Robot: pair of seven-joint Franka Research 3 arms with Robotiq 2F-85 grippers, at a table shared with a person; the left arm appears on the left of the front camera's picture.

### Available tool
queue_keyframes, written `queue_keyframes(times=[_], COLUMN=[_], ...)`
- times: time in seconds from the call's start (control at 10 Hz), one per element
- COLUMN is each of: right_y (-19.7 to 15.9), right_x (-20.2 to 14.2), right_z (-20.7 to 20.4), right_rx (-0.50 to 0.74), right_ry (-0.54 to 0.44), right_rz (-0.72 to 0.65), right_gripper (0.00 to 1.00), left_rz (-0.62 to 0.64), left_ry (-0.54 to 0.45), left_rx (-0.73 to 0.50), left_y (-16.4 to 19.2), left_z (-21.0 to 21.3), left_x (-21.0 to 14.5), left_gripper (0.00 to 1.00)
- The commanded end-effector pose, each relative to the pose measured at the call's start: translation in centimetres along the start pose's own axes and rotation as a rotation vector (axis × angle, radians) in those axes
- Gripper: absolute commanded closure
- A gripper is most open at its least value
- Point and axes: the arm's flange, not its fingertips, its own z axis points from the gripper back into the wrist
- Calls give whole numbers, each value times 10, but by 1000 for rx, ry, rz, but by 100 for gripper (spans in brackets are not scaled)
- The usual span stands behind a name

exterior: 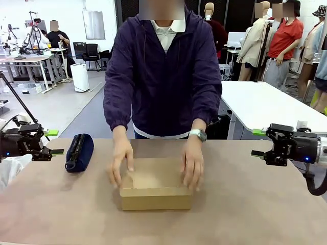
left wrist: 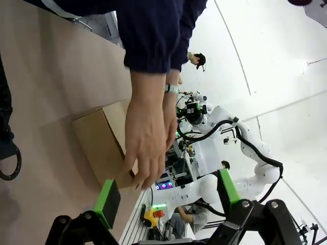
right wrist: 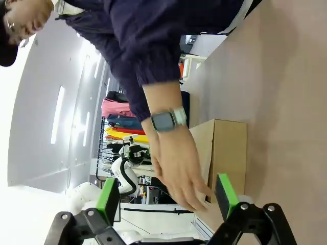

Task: Pack the items into the box.
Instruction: Close the Mailer Box.

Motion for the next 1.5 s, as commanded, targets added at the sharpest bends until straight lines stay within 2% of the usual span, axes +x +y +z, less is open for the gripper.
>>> queue_keyframes(times=[0.0,1.4], right_y=[0,0], right_x=[1,1], right_z=[-3,-3], right_rx=[5,5], right_ry=[-24,-24], right_rz=[24,24], right_gripper=[0,0], left_rz=[-15,-15], left_ry=[-4,-4], left_rx=[-14,-14], left_y=[-1,-1], left_z=[0,0], left_x=[-3,-3], left_gripper=[0,0])
